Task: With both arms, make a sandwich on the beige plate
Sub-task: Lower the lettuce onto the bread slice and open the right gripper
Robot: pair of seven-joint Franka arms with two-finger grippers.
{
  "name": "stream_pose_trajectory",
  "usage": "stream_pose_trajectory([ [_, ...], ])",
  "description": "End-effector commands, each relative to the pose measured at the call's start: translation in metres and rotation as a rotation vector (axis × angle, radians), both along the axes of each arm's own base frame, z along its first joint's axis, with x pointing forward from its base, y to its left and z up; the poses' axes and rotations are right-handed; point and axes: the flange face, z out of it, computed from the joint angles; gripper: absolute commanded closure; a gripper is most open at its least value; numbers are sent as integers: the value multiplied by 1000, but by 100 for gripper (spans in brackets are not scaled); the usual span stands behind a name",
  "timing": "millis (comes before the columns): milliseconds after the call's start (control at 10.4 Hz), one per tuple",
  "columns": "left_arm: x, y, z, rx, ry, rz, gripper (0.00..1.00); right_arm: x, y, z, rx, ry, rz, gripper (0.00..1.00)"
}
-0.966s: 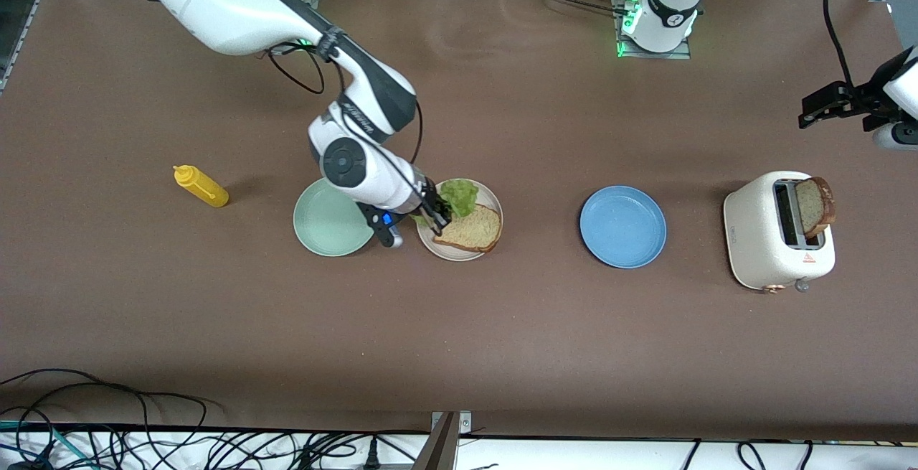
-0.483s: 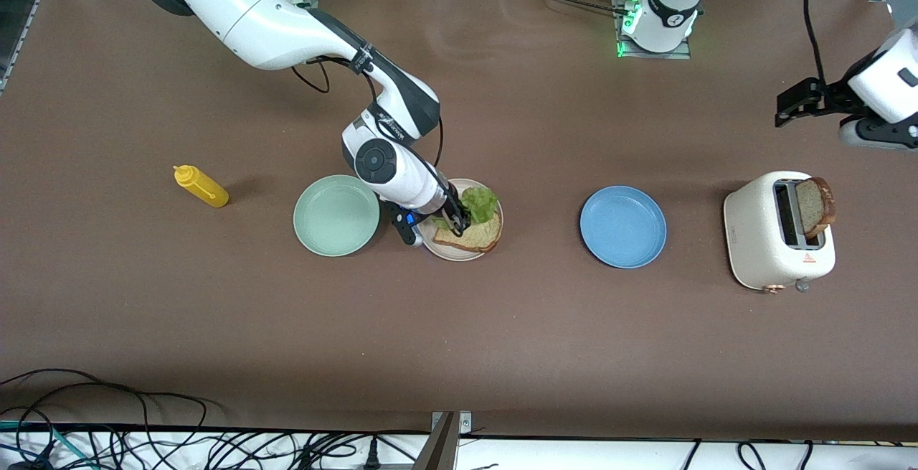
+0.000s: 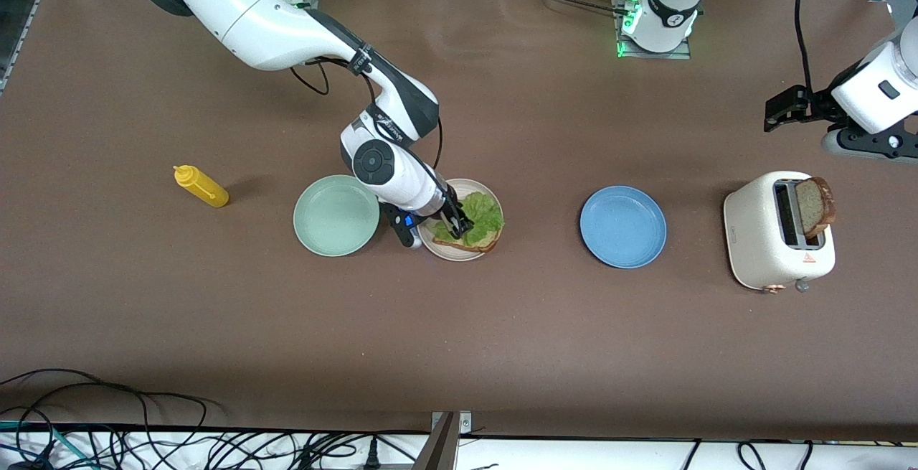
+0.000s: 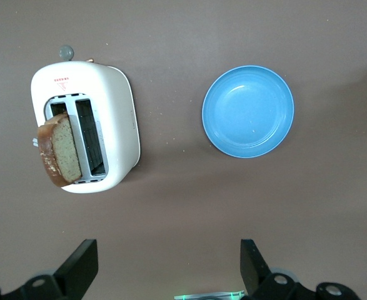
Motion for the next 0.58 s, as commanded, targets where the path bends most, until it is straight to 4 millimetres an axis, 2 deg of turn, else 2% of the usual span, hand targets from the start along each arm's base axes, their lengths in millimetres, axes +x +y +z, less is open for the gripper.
stream_pose_trajectory([
  [0,3,-1,1,-18,7,4,0,13,-1,19,-7,-15,0,0],
  [193,5,-1,-2,-14,1,3,0,23,-13,58,-96,26,89,0],
  [290,4,-2,0,-12,1,2,0,32,-23,91,-124,45,153,0],
  [483,2,0,10,-21,-20,8,0,41,-67,143,-181,96,308,0],
])
